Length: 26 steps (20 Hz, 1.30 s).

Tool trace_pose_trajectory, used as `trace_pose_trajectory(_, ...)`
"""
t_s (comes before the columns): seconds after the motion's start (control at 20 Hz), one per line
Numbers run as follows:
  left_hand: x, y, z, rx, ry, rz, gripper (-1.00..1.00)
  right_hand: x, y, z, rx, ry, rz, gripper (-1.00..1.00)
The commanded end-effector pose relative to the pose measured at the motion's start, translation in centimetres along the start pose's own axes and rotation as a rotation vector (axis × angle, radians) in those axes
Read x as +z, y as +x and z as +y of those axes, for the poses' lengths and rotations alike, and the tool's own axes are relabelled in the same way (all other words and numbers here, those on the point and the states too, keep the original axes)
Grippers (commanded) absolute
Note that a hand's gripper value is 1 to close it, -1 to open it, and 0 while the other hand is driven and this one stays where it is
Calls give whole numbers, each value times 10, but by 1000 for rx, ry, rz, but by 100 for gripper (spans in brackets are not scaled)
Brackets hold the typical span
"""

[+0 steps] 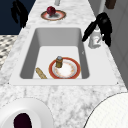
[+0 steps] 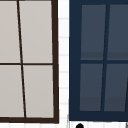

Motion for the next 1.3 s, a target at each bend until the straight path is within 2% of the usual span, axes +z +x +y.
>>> trace_pose_trajectory(0.0,0,0,0,0,0,0,0,-8,1,5,-2,19,-5,-100)
trace_pose_trajectory(0.1,0,0,0,0,0,0,0,-20,1,11,-4,31,-13,-100)
trace_pose_trajectory(0.15,0,0,0,0,0,0,0,-23,1,12,0,32,-12,100)
trace_pose_trajectory(0.2,0,0,0,0,0,0,0,-24,1,10,23,29,-17,100)
trace_pose_trajectory(0.3,0,0,0,0,0,0,0,-24,0,7,14,18,-16,100)
trace_pose_trajectory(0.35,0,0,0,0,0,0,0,-23,-1,6,-5,-17,-9,100)
trace_pose_trajectory(0.45,0,0,0,0,0,0,0,-21,0,0,-2,-89,-1,100)
trace_pose_trajectory(0.55,0,0,0,0,0,0,0,-23,-1,-6,5,-115,-1,100)
trace_pose_trajectory(0.6,0,0,0,0,0,0,0,-26,7,-13,30,-124,7,100)
trace_pose_trajectory(0.65,0,0,0,0,0,0,0,-21,16,-24,52,-137,66,100)
trace_pose_trajectory(0.75,0,0,0,0,0,0,0,-16,16,-25,77,-159,109,100)
trace_pose_trajectory(1.25,0,0,0,0,0,0,0,-22,37,-24,92,-170,348,100)
